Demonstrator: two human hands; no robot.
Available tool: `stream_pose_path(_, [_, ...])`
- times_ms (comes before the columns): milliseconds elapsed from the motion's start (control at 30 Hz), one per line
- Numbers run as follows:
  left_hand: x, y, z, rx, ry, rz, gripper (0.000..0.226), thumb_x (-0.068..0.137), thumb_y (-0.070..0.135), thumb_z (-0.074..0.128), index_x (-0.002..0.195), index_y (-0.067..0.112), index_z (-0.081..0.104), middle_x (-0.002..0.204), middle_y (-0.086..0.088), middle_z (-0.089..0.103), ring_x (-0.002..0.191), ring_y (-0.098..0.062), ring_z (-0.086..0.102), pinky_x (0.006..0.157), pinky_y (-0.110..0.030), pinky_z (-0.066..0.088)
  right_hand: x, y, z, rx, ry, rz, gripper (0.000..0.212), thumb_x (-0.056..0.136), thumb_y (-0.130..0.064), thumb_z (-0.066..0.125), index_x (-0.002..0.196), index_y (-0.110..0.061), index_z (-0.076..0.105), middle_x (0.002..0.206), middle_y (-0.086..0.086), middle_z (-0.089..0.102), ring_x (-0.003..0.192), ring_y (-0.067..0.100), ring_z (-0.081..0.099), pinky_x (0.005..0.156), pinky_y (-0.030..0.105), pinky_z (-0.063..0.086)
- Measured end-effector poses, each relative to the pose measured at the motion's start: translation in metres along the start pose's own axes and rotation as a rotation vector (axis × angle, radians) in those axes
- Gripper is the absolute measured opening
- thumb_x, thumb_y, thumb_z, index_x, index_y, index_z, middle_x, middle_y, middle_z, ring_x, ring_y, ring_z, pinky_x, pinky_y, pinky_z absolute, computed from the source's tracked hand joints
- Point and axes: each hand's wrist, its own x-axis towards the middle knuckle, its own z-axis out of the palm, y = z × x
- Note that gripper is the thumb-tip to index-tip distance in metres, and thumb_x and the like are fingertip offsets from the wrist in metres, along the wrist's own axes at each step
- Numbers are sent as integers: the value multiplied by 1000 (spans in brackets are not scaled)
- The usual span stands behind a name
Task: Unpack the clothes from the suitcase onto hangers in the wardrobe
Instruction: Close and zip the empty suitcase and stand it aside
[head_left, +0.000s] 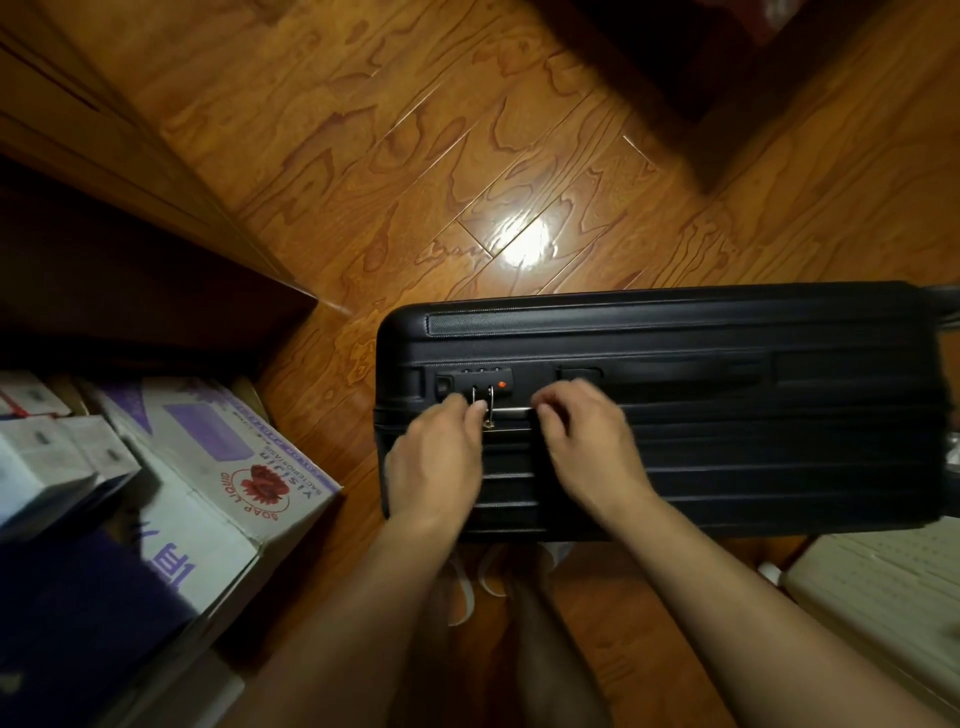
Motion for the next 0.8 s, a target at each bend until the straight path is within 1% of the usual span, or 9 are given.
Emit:
stream_pose_path(100, [-7,-44,-16,-125,4,-49,21,106,42,38,99,28,53,85,10,56,71,-5,55,61,-30,48,-3,6,-29,-350,204,-149,39,86,-17,61,124,-13,59,116,9,53,109,27,50,89,43,45])
stream_pose_path(167, [-9,-70,-26,-167,-33,-131,17,105,34,45,121,29,52,109,7,56,83,-3,55,68,-29,52,5,15,-42,-606,106,-86,46,84,-21,62,129,-14,53,120,10,53,114,31,47,100,47,37])
stream_pose_path(200, [-7,-79,-27,-177,-87,-161,28,104,29,49,133,30,48,123,4,52,91,-4,55,73,-28,51,12,18,-43,-678,29,-45,44,85,-22,62,126,-15,51,117,10,56,113,32,49,101,47,36])
stream_pose_path(300, [0,-89,-43,-290,-277,-229,57,101,20,55,153,32,33,152,-2,37,130,-21,49,102,-43,49,34,1,-53,-702,-149,59,28,87,-25,62,112,-18,53,104,6,65,103,30,58,94,45,36])
stream_pose_path(400, [3,-92,-73,-269,-404,-219,78,96,6,57,160,33,20,164,-2,23,148,-27,32,115,-51,39,32,-17,-88,-720,-224,63,21,87,-28,64,106,-23,56,97,1,67,98,26,62,95,43,36])
stream_pose_path(533, [7,-88,-137,-163,-510,-99,94,89,-6,54,162,32,9,168,-4,12,153,-24,20,123,-38,26,-6,-25,-163,-643,-157,181,14,87,-25,65,95,-31,55,87,-5,60,96,22,59,94,42,34])
stream_pose_path(667, [0,-58,-199,-105,-546,148,98,83,0,73,160,21,17,166,-7,18,152,-24,20,124,-33,21,-27,-44,-243,-469,-51,355,13,87,-20,63,77,-28,59,89,3,61,101,29,55,86,41,45])
stream_pose_path(733, [0,-35,-224,-47,-397,200,76,83,13,77,148,20,39,151,-9,40,142,-29,38,120,-40,29,-25,-49,-273,-398,44,379,15,87,-19,65,75,-28,62,95,5,59,105,33,53,86,43,51])
stream_pose_path(800, [6,-7,-256,121,-222,240,33,85,23,71,116,25,59,121,-5,63,119,-28,58,106,-42,43,-17,-49,-296,-380,81,408,12,88,-23,66,79,-30,64,105,0,48,113,33,46,94,42,47])
